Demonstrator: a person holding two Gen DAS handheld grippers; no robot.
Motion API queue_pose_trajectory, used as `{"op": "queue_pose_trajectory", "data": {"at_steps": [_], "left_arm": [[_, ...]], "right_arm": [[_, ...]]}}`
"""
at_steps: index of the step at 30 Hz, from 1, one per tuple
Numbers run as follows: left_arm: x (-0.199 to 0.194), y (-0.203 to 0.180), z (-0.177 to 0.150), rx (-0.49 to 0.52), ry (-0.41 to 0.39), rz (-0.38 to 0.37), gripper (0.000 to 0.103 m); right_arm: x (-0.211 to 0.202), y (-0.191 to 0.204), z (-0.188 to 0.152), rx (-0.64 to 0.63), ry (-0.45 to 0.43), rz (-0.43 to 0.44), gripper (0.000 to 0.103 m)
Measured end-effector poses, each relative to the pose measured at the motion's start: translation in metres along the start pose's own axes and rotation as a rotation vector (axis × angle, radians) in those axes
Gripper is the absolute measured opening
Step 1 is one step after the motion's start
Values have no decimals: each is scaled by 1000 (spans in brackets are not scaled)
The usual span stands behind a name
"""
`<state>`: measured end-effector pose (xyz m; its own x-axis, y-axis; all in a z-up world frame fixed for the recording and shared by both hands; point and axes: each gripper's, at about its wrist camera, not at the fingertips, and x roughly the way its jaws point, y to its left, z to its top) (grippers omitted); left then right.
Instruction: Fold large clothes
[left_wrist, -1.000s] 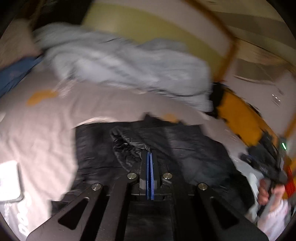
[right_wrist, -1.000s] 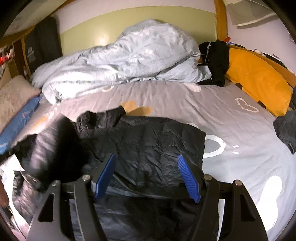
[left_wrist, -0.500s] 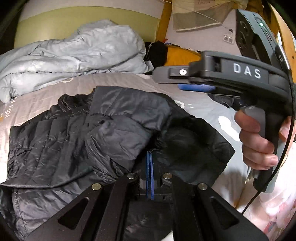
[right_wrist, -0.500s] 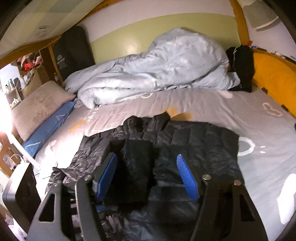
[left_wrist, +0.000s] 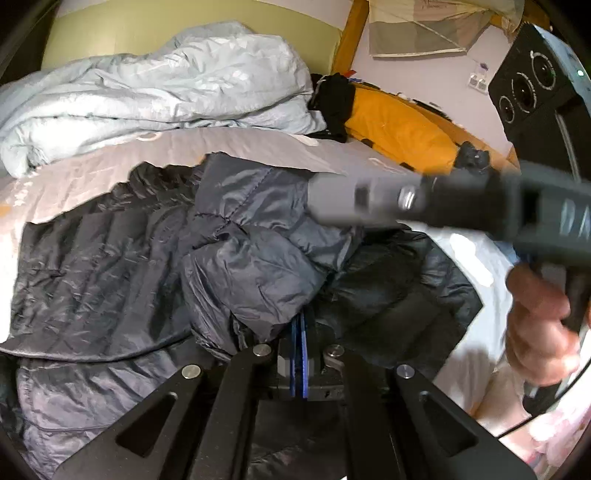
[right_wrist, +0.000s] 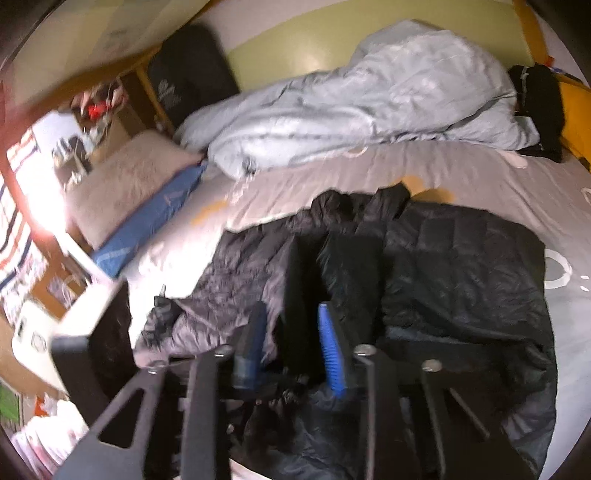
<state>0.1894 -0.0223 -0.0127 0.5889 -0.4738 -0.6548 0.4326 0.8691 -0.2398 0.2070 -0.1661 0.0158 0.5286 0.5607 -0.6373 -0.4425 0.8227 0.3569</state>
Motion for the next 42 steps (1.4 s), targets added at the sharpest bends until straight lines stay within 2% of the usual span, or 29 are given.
{"op": "queue_pose_trajectory", "data": {"at_steps": [1,3,4,6,7,8,9,10,13,18,21,23,25,26,27,29,31,33,34,35,37,38,40,41,42], "left_arm": [[0,2,0,-4,-2,9,1],[0,9,2,-31,3,8,3],[-1,11,2,-42,3,5,7],[-6,15,4,-58,-7,-3,24],[-11,16,6,-61,-18,-1,41],[-16,16,7,-58,-36,6,53],[-22,17,8,-51,-56,20,55],[-27,18,9,-43,-68,32,55],[-38,28,13,-58,-94,101,56],[-47,70,21,-156,-101,264,56],[-42,99,23,-175,-54,418,56],[-36,119,21,-217,5,477,56],[-31,137,16,-274,56,512,56],[-28,144,13,-292,82,529,56],[-24,148,11,-292,113,555,56],[-12,154,6,-275,176,620,56],[-3,159,-1,-275,213,637,56],[1,164,-5,-288,215,621,56],[1,167,-5,-293,213,620,56],[2,169,-5,-300,212,621,56],[0,171,-5,-316,202,606,56],[-2,171,-5,-326,197,596,56],[-5,174,-2,-341,186,583,56],[-6,172,-2,-342,182,581,56],[-7,171,-2,-338,180,580,56]], "right_arm": [[5,2,-2,-10,15,-4,4],[7,5,-5,-31,2,-54,2],[7,5,-6,-44,-19,-92,1],[5,1,-5,-51,-60,-165,1],[3,-4,-3,-47,-76,-209,1],[2,-10,0,-43,-92,-263,0],[0,-15,3,-41,-106,-306,0],[-3,-25,6,-44,-131,-392,1],[-10,-54,14,-31,-153,-535,1],[-30,-96,25,37,-193,-697,1],[-38,-112,30,42,-236,-776,1],[-41,-119,32,54,-287,-824,0],[-44,-124,32,62,-329,-806,0],[-41,-125,33,57,-322,-795,0],[-37,-127,34,52,-297,-804,0],[-20,-134,34,46,-190,-814,1],[-11,-141,33,63,-150,-803,4],[-11,-147,32,100,-121,-763,27],[-15,-148,32,124,-122,-721,48],[-20,-149,32,149,-120,-666,53],[-27,-147,30,203,-81,-567,54],[-26,-147,30,233,-22,-526,61],[-13,-147,21,276,149,-463,64],[-9,-144,13,287,200,-386,64],[-8,-141,10,273,193,-363,64]]}}
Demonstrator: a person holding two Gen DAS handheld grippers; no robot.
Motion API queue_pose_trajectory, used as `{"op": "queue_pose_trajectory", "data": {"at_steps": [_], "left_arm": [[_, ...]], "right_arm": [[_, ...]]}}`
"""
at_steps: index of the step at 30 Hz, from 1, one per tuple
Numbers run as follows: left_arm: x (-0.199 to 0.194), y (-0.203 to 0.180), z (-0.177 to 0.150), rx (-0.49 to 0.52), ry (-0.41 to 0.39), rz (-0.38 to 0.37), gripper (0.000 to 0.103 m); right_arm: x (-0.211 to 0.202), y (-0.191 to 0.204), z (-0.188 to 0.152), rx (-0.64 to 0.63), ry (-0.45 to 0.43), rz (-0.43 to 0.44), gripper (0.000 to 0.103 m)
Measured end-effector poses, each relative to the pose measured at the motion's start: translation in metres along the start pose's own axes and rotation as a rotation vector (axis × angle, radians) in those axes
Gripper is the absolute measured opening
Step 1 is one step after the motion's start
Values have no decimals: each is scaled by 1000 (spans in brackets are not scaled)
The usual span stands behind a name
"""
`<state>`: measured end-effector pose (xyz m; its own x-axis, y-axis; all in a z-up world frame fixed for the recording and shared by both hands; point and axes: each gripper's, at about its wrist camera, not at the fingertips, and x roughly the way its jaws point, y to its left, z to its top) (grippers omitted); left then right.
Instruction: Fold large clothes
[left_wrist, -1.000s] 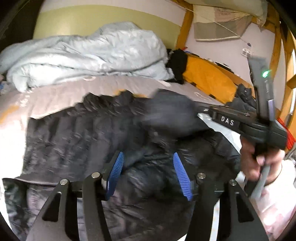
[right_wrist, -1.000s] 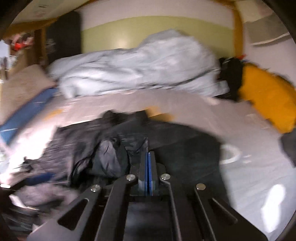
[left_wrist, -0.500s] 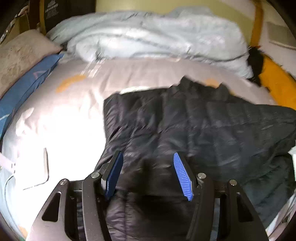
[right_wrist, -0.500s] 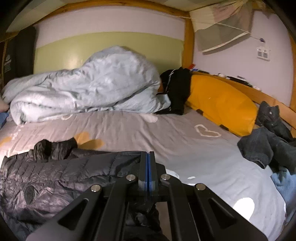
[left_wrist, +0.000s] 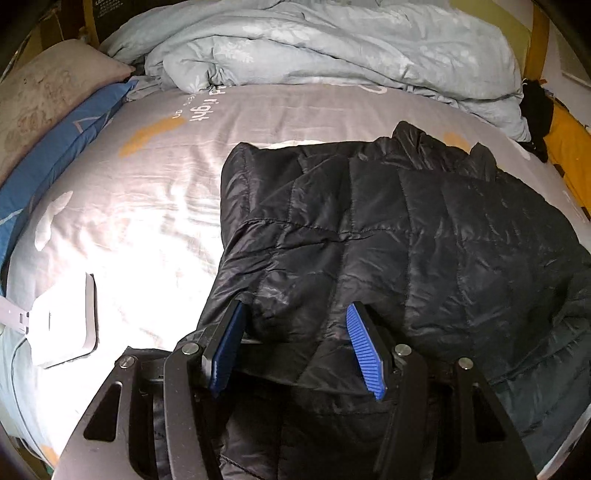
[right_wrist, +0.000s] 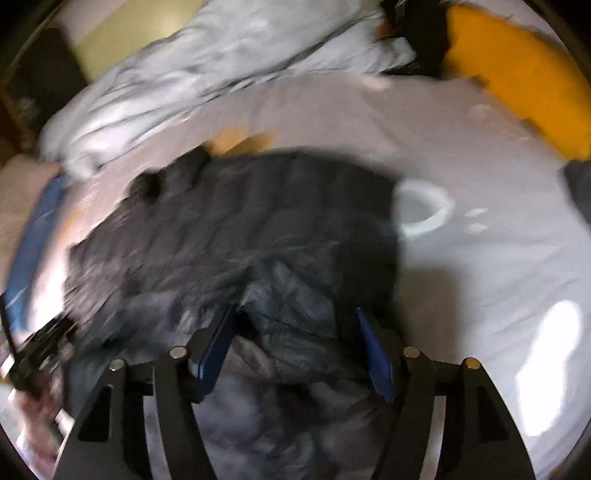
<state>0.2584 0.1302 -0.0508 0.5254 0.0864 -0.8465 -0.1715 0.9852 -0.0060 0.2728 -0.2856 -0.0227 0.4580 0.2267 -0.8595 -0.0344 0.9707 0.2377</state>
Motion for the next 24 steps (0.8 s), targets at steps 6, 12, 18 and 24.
{"op": "queue_pose_trajectory", "data": {"at_steps": [6,12,18,24], "left_arm": [[-5,-5,-1,8,-4,-6,56],[-7,-3,0,4,-11,-7,56],[-11,1,2,-6,-20,-3,56],[-9,4,3,-11,-9,1,56]], "right_arm": [[14,10,-2,-79,-16,-150,14],[2,18,9,-155,-302,-299,11],[-15,42,9,-235,-468,-358,12],[28,16,15,-184,-225,-355,20]]}}
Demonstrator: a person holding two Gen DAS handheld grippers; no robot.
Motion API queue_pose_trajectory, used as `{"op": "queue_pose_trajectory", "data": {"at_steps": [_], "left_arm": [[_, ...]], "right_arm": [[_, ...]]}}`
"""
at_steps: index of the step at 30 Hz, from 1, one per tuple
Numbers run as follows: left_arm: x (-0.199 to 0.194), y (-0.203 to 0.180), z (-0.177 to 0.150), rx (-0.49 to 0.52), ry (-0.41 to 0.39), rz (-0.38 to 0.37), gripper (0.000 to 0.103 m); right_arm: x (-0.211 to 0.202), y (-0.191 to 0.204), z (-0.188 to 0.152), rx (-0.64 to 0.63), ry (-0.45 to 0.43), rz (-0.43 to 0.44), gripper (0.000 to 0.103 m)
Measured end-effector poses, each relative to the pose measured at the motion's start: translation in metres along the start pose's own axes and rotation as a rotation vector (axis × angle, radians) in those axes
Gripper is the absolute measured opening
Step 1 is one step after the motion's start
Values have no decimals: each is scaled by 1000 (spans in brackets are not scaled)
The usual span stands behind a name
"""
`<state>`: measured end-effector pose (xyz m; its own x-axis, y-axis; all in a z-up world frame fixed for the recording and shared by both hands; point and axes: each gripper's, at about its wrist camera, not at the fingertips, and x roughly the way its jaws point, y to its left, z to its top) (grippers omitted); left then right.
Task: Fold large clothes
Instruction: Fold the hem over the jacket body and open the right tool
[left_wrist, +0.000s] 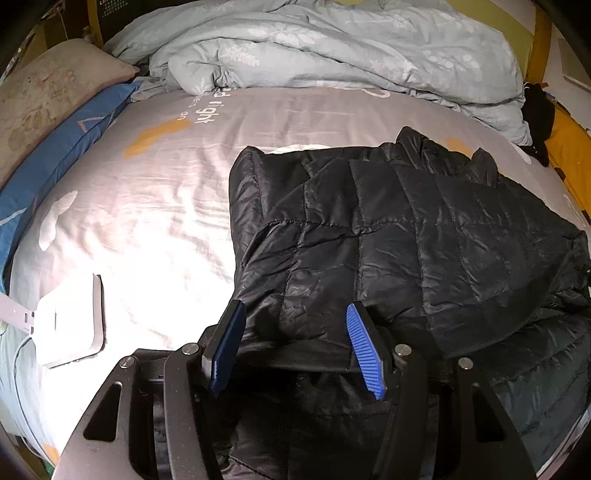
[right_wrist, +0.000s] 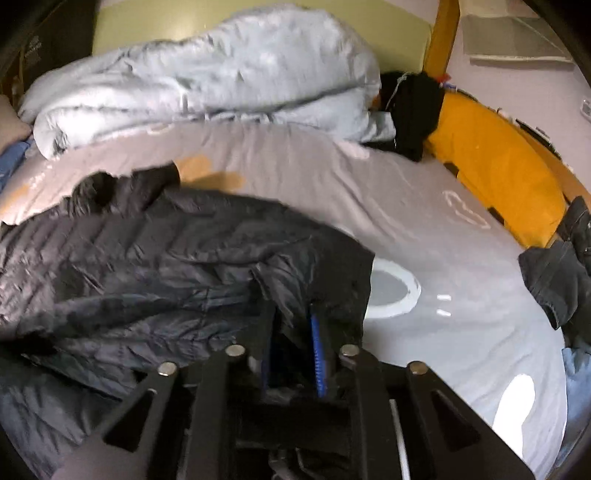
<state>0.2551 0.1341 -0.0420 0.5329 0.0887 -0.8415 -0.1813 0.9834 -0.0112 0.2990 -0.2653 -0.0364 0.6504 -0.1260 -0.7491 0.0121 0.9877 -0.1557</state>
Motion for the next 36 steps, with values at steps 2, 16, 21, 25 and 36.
{"op": "queue_pose_trajectory", "data": {"at_steps": [2,16,21,25,36], "left_arm": [[-7,3,3,-4,-24,-10,56],[-38,-4,3,57,-108,-31,58],[9,-9,-6,61,105,-22,58],[33,-2,-2,18,157,20,58],[29,-5,-1,25,116,40,59]], "right_arm": [[-9,-3,0,3,-27,-8,28],[-19,11,8,84,-84,154,84],[22,18,1,31,112,80,83],[32,14,-6,-39,166,41,83],[35,-33,-10,96,248,67,83]]}}
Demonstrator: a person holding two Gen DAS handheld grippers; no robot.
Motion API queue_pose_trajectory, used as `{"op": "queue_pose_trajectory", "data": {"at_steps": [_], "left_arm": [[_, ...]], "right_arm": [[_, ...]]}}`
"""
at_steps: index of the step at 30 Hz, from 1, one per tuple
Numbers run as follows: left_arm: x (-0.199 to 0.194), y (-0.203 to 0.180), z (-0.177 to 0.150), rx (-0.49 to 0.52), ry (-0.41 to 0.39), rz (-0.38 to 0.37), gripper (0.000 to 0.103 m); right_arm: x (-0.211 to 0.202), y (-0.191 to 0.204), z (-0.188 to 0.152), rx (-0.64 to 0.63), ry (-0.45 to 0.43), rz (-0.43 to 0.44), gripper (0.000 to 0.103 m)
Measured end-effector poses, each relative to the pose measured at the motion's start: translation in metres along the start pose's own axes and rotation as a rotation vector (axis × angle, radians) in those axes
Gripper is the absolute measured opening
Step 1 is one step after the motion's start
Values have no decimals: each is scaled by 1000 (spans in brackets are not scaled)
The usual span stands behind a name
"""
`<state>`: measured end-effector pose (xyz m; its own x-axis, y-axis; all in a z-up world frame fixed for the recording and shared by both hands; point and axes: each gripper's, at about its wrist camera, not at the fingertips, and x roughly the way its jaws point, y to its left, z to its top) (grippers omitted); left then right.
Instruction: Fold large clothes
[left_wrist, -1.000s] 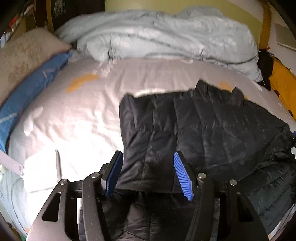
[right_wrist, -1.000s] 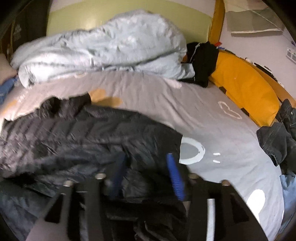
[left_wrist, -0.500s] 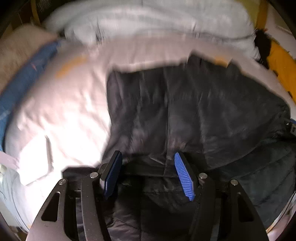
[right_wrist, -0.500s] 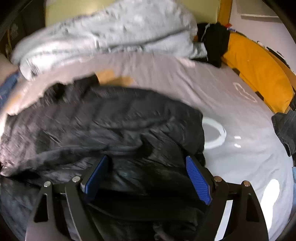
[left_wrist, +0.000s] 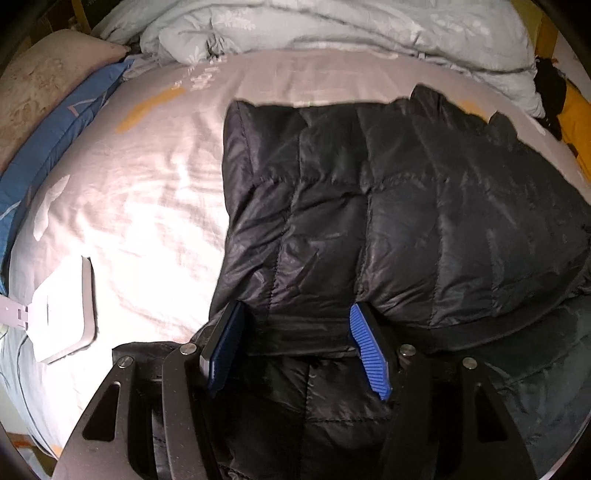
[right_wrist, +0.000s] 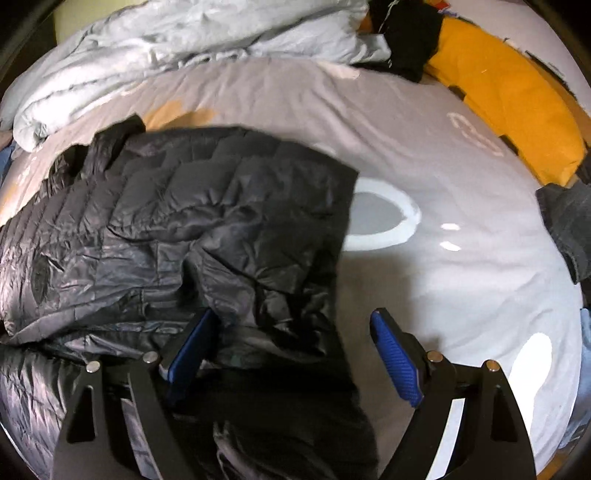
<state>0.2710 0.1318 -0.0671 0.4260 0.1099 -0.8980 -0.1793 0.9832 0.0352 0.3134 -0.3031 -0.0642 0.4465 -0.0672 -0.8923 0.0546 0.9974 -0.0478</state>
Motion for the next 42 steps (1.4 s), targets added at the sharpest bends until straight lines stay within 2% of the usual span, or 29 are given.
{"op": "queue_pose_trajectory", "data": {"at_steps": [5,8,12,17,21,23,25,27,31,34,39,42], "left_arm": [[-40,1,-3,-6,-95,-22,58],[-78,1,-11,-19,-187,-67,58],[-135,-6,-36,34,-337,-62,59],[-179,-6,-69,16,-419,-144,71],[-198,-19,-97,75,-503,-122,83],[-204,-20,-111,98,-548,-112,93],[-207,-23,-123,108,-576,-112,100],[-208,-29,-137,122,-584,-108,102],[-200,-43,-152,215,-571,-94,102],[-191,-50,-161,258,-559,-64,102],[-167,-60,-176,328,-500,-35,102],[-150,-70,-186,403,-465,-1,102]], "right_arm": [[-47,1,-9,31,-128,54,83],[-76,4,-16,63,-201,113,83],[-110,10,-32,66,-303,164,83],[-145,12,-68,80,-391,238,83],[-165,20,-101,52,-446,252,84],[-171,24,-114,31,-465,250,84],[-176,27,-125,12,-482,249,87],[-179,28,-135,-2,-498,250,91],[-177,33,-149,-40,-493,236,98],[-172,37,-157,-74,-485,211,99],[-160,51,-167,-167,-451,178,102],[-150,68,-176,-247,-440,119,102]]}}
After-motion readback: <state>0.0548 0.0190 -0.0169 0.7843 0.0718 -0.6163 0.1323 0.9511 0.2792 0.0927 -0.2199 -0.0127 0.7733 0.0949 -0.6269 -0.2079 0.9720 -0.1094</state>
